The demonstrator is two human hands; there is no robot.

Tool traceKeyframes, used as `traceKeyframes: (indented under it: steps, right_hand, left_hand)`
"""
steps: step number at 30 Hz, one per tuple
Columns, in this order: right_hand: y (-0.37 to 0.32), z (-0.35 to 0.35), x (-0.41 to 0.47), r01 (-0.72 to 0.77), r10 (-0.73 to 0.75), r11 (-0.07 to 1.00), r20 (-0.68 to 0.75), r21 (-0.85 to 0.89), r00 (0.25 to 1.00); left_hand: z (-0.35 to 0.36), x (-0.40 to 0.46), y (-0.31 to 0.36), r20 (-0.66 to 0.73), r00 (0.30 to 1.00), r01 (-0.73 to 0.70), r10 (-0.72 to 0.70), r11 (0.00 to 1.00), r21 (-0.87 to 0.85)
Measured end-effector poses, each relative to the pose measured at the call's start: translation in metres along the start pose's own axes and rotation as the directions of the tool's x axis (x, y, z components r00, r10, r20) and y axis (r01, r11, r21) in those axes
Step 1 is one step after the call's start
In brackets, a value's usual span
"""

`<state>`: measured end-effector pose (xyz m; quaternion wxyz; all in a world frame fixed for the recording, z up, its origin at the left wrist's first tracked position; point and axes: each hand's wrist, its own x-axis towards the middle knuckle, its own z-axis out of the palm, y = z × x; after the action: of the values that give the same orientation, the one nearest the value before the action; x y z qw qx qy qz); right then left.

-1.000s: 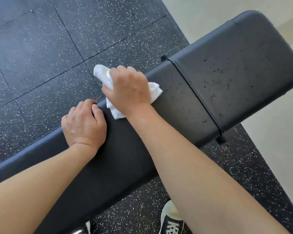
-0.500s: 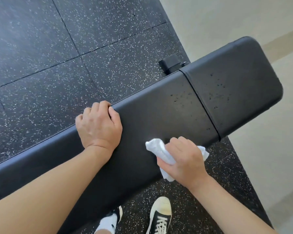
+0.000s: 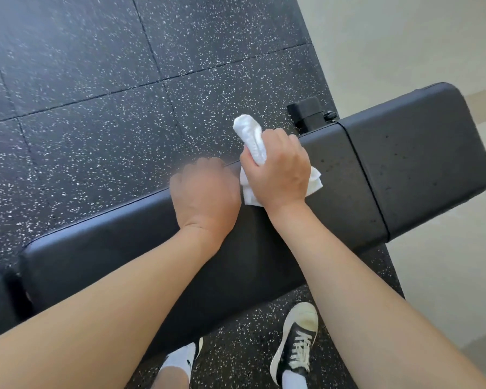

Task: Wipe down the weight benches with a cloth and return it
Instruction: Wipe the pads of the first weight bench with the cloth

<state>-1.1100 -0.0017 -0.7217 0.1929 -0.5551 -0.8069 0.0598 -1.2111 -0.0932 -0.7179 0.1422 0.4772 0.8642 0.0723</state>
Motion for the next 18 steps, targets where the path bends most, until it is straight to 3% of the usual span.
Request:
traceKeyframes:
  steps: [4, 9, 11, 15, 18]
  right_hand:
    - [0.006, -0.016, -0.05, 0.135, -0.142, 0.983, 0.047, 0.128, 0.989]
    - [0.064, -0.048, -0.116, 0.311, -0.324, 0.937, 0.07, 0.158, 0.943]
    - [0.094, -0.062, -0.123, 0.346, -0.358, 0.929, 0.082, 0.132, 0.93]
    - [0.157, -0.087, -0.112, 0.201, -0.206, 0.978, 0.09, 0.062, 0.974]
    - [0.182, -0.098, -0.111, 0.07, -0.073, 0.997, 0.066, 0.04, 0.995]
  left_hand:
    - [-0.002, -0.003, -0.005, 0.0, 0.999, -0.036, 0.036, 0.999, -0.016]
    - [-0.007, -0.015, 0.002, 0.079, 0.955, -0.29, 0.285, 0.955, 0.059]
    - [-0.009, -0.016, 0.01, 0.097, 0.947, -0.311, 0.306, 0.949, 0.048]
    - [-0.003, -0.005, 0.047, 0.072, 0.976, -0.208, 0.207, 0.978, -0.005]
    - [0.008, 0.018, 0.081, 0.067, 0.997, -0.034, 0.035, 0.999, -0.024]
